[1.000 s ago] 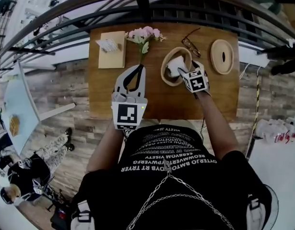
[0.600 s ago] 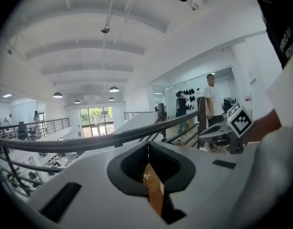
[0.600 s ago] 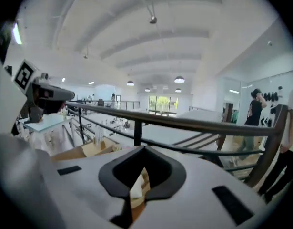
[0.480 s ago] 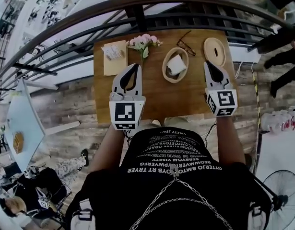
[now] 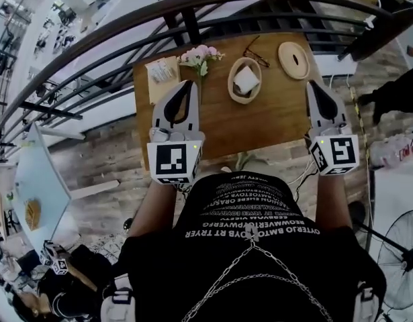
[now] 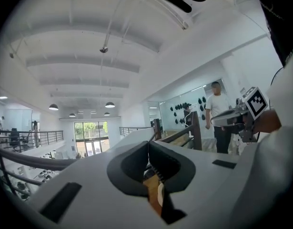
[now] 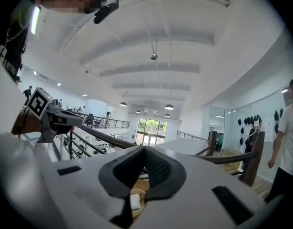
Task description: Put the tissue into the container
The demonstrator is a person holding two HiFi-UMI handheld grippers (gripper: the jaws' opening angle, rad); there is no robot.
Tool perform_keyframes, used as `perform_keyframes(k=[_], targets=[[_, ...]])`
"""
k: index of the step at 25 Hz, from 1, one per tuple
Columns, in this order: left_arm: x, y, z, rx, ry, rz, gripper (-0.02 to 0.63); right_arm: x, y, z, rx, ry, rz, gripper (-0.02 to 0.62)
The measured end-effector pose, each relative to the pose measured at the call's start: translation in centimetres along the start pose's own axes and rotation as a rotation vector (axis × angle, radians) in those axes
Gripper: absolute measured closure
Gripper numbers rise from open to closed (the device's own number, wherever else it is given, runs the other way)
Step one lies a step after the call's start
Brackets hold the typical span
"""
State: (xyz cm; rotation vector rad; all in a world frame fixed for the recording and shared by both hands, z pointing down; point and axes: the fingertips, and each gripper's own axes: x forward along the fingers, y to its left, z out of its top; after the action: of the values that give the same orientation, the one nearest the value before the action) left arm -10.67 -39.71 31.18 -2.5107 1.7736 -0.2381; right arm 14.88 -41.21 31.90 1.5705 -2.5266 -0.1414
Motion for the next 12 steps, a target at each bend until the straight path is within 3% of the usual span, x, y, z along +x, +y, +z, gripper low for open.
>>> perform_keyframes(k=[6, 12], targets=[[-0.2, -1.0, 0.7, 0.0, -0.014, -0.033, 0.577, -1.3, 0.1, -1.2, 0.015, 0.049, -0.027, 0.581], [1.9, -1.7, 0.0, -0.033, -0.012, -0.044, 0.577, 0.8, -1.2, -3.8, 0.007, 0.124, -0.027, 0.581]])
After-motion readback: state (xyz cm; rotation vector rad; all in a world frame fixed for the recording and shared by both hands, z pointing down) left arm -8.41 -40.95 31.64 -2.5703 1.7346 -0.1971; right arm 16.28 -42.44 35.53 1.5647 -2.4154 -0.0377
